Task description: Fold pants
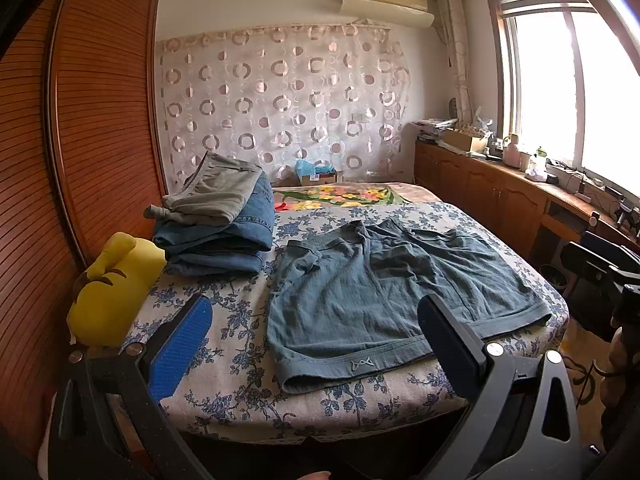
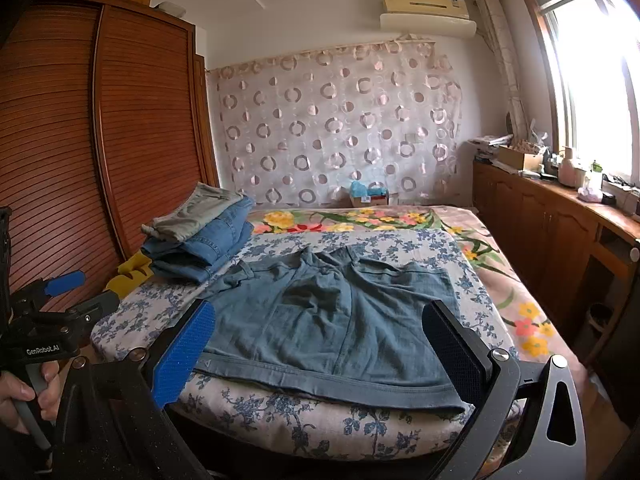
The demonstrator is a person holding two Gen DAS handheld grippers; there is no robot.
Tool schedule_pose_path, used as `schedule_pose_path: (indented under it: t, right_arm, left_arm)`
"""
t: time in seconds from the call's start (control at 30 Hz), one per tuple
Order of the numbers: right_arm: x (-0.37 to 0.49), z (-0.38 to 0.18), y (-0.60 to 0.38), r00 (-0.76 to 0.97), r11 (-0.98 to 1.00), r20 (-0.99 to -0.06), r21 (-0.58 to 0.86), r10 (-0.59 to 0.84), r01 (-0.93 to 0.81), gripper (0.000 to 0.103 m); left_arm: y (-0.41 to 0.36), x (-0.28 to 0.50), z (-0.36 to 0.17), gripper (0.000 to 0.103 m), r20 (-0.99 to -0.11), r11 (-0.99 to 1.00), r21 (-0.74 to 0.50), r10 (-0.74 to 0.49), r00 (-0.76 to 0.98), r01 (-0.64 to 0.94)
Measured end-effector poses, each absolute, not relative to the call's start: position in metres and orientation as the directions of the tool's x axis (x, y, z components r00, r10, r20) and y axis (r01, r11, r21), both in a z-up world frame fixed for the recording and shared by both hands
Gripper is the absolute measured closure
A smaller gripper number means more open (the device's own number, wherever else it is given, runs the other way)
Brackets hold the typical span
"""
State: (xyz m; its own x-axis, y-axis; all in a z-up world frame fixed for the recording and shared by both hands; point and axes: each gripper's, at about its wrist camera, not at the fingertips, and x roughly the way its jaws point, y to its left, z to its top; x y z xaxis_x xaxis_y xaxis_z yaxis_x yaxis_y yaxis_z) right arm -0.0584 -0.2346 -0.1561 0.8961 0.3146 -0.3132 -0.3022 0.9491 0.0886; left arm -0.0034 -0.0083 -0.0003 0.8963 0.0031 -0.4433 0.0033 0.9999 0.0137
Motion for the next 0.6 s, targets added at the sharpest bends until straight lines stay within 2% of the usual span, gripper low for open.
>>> schedule_pose_path:
  t: [0.6]
  right_arm:
    - [-0.0599, -0.1557, -0.2341, 0.896, 0.948, -0.31, 0.085, 0.317, -0.306, 0.0]
  left_arm:
    - [-0.0092, -0.0041, 0.0, 0.0, -0.44, 1.0, 0.015, 0.005, 0.898, 0.001]
